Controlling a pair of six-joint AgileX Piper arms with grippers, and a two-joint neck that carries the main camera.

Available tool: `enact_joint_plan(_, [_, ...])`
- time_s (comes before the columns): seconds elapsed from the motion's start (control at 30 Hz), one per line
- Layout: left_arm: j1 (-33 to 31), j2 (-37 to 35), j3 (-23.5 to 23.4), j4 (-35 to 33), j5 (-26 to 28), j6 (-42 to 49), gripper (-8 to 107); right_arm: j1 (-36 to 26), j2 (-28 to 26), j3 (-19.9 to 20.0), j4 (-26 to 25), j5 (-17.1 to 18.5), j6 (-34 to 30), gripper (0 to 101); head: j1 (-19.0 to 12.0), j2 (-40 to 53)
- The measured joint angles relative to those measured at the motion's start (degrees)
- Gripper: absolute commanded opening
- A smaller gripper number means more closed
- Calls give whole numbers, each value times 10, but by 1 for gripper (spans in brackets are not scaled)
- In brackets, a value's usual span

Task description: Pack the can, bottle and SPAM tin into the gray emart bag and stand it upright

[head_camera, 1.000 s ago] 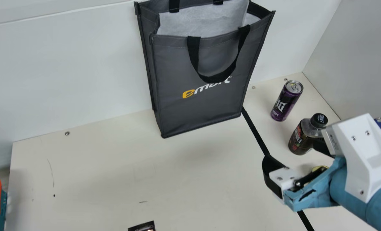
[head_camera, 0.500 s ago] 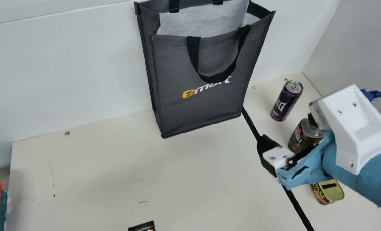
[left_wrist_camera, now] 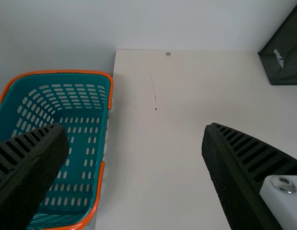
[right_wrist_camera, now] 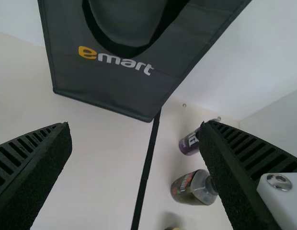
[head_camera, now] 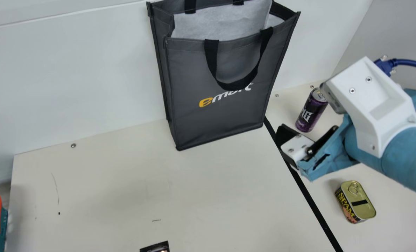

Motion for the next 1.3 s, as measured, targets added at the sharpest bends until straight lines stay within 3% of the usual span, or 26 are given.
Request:
enact_joint_plan(0.5, [0, 0, 0, 0, 0, 0, 90, -43, 95, -135, 56, 31, -112, 95, 0, 0])
enact_joint_plan(1.3, [0, 0, 0, 0, 0, 0, 90, -86, 232, -276, 135, 30, -259, 95, 0, -1])
